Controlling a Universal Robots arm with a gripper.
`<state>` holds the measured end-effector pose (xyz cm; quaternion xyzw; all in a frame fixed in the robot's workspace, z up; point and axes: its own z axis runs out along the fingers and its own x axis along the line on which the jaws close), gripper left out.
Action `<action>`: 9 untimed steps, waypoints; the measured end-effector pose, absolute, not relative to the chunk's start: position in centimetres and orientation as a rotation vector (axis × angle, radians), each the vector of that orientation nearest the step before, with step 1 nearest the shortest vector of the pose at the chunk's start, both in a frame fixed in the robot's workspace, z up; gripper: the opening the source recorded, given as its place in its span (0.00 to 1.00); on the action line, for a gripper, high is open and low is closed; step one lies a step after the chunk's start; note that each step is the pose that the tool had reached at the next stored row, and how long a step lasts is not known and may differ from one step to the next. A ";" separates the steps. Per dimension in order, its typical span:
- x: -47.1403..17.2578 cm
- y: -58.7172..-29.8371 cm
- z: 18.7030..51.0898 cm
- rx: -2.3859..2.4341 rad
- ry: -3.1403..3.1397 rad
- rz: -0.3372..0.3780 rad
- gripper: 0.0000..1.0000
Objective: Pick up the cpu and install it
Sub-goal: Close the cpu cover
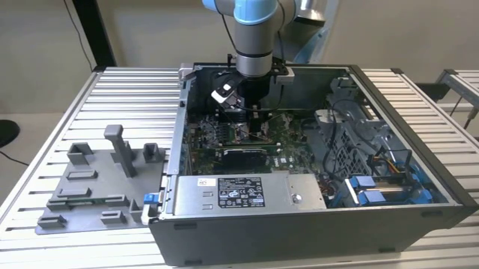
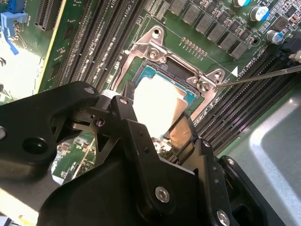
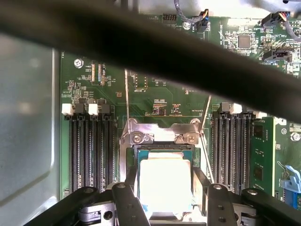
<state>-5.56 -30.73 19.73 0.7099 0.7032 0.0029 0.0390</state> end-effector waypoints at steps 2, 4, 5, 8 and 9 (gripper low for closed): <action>-5.6 -30.7 19.7 2.176 2.156 0.009 0.00; -5.6 -30.7 19.7 2.176 2.156 0.009 0.00; -5.6 -30.7 19.6 2.176 2.156 0.009 0.00; -5.6 -30.7 19.6 2.176 2.156 0.008 0.00; -5.6 -30.7 19.5 2.176 2.156 0.008 0.00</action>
